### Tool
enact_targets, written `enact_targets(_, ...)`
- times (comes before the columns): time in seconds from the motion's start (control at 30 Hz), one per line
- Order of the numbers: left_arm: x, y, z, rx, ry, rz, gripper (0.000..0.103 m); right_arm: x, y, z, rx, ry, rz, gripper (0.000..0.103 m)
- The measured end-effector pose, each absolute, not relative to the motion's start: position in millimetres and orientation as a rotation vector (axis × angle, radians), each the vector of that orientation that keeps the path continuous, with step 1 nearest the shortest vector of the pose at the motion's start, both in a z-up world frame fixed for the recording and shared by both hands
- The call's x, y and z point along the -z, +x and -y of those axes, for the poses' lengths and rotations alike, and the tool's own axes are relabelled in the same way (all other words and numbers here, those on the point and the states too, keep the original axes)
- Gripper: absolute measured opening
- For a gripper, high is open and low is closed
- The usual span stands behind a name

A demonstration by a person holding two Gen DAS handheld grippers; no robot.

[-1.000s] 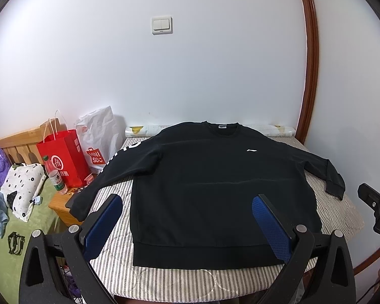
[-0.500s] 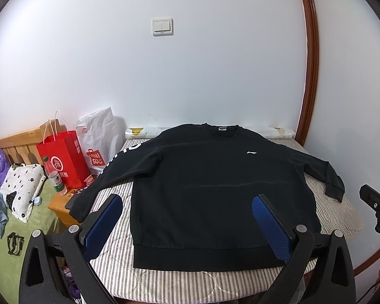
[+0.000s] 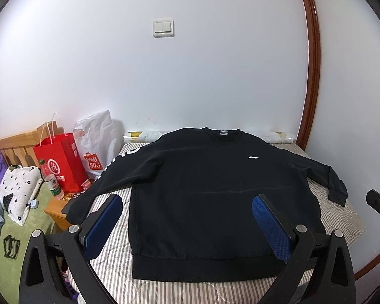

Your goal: Fold small clothes

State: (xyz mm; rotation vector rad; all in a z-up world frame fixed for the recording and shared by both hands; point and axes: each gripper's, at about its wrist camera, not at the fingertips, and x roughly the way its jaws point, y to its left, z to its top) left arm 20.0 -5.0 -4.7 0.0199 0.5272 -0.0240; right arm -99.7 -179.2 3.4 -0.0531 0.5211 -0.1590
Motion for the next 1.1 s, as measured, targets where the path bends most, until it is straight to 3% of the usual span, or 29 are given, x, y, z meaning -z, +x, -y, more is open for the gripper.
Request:
enact_targets(0.4, 72, 64, -41, 0.085, -0.084, -0.605, 0.103, 44, -51, 170, 0.133, -0.069, -0.587, 0.103)
enact_targets(0.8, 177, 135, -158, -0.066, -0.422, -0.809, 0.101, 115, 33, 166, 0.112, -0.047, -0.708, 0.103)
enact_targets(1.1, 203, 196, -237, -0.138, -0.655, -0.807, 0.094, 145, 111, 148, 0.041, -0.084, -0.761, 0.102)
